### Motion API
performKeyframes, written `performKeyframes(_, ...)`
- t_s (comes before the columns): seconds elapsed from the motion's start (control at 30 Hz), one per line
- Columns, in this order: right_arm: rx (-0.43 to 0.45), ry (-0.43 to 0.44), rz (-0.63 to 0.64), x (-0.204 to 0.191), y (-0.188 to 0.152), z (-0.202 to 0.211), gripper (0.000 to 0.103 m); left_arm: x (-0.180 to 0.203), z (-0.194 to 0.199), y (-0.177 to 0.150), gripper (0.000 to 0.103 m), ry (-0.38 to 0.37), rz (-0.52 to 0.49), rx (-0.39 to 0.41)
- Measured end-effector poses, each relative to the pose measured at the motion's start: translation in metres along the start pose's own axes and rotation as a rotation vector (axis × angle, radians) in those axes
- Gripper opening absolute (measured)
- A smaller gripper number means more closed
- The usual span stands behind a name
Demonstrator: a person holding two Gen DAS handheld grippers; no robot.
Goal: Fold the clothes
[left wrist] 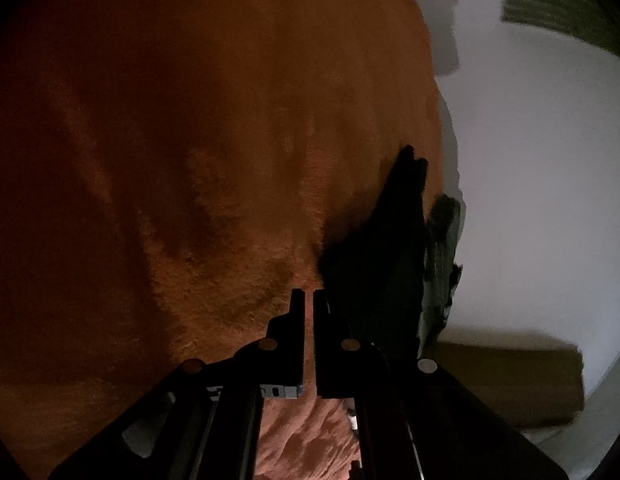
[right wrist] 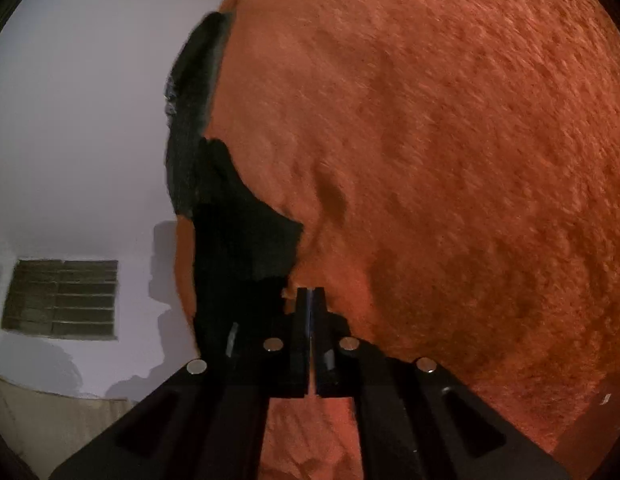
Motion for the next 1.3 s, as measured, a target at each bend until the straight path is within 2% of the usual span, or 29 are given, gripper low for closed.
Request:
performKeyframes(0.03, -0.010, 0.001, 0.006, 0.000, -0.001, -0.001, 0.003, 0.003, -0.001, 0.000, 0.007, -0.011, -0.016, -0.012)
performKeyframes(0.1, -0.029, 0.016, 0.012, -0.002, -0.003, -0.006, 0.005, 0.007, -0.011, -0.005, 0.020, -0.023, -0.018, -0.050)
performKeyframes(0.13, -0.038, 0.028, 0.015, -0.005, -0.003, -0.010, 0.016, 0.009, -0.017, -0.008, 0.032, -0.028, -0.015, -0.071)
performKeyframes(0.17, -0.048, 0.040, 0.017, -0.008, -0.004, -0.014, 0.024, 0.011, -0.023, -0.011, 0.039, -0.032, -0.013, -0.092)
performKeyframes(0.2, -0.058, 0.052, 0.020, -0.011, -0.004, -0.018, 0.040, 0.012, -0.029, -0.014, 0.040, -0.034, -0.014, -0.103)
performKeyframes(0.23, -0.057, 0.073, 0.032, -0.017, -0.004, -0.021, 0.046, 0.013, -0.034, -0.017, 0.040, -0.032, -0.022, -0.100)
performKeyframes(0.3, -0.053, 0.111, 0.067, -0.028, -0.004, -0.028, 0.046, 0.017, -0.042, -0.021, 0.040, -0.029, -0.050, -0.080)
performKeyframes(0.37, -0.059, 0.100, 0.095, -0.032, -0.004, -0.039, 0.046, 0.021, -0.049, -0.023, 0.040, -0.037, -0.065, -0.071)
performKeyframes(0.47, -0.069, 0.104, 0.036, -0.027, -0.002, -0.056, 0.046, 0.028, -0.061, -0.025, 0.040, -0.052, -0.082, -0.059)
performKeyframes(0.6, -0.050, 0.132, -0.008, -0.033, 0.002, -0.070, 0.046, 0.037, -0.080, -0.016, 0.038, -0.099, -0.045, -0.054)
performKeyframes(0.63, -0.038, 0.142, -0.009, -0.037, 0.004, -0.074, 0.043, 0.039, -0.084, -0.014, 0.037, -0.110, -0.029, -0.047)
performKeyframes(0.67, -0.025, 0.157, -0.012, -0.040, 0.005, -0.076, 0.036, 0.040, -0.086, -0.012, 0.023, -0.114, -0.017, -0.041)
performKeyframes(0.7, -0.010, 0.175, -0.017, -0.041, 0.006, -0.077, 0.007, 0.040, -0.088, -0.010, 0.012, -0.114, -0.012, -0.039)
performKeyframes(0.73, 0.000, 0.159, -0.014, -0.042, 0.007, -0.078, 0.006, 0.040, -0.089, -0.009, 0.008, -0.105, -0.017, -0.039)
performKeyframes(0.8, 0.018, 0.107, -0.015, -0.042, 0.009, -0.076, 0.006, 0.040, -0.084, -0.007, 0.007, -0.079, -0.032, -0.032)
performKeyframes(0.93, 0.050, 0.041, 0.048, -0.045, 0.001, -0.035, 0.003, 0.045, -0.055, -0.010, 0.005, -0.058, -0.063, -0.033)
performKeyframes(1.07, 0.024, 0.004, 0.037, -0.035, -0.017, 0.012, 0.003, 0.040, -0.009, -0.020, 0.004, -0.039, -0.066, -0.067)
performKeyframes(1.3, -0.047, -0.070, 0.026, 0.015, -0.053, 0.089, 0.003, -0.015, 0.074, -0.061, 0.004, 0.078, -0.123, -0.184)
Point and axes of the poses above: each gripper's, at about its wrist camera, not at the fingertips, and z roughly against the way its jaws point, x to its right, y to its top, the point moved 6 cm from there along -z, roughly the way its jaws point, and after that the axes turned 12 degrees about x, right-handed, at the moved point
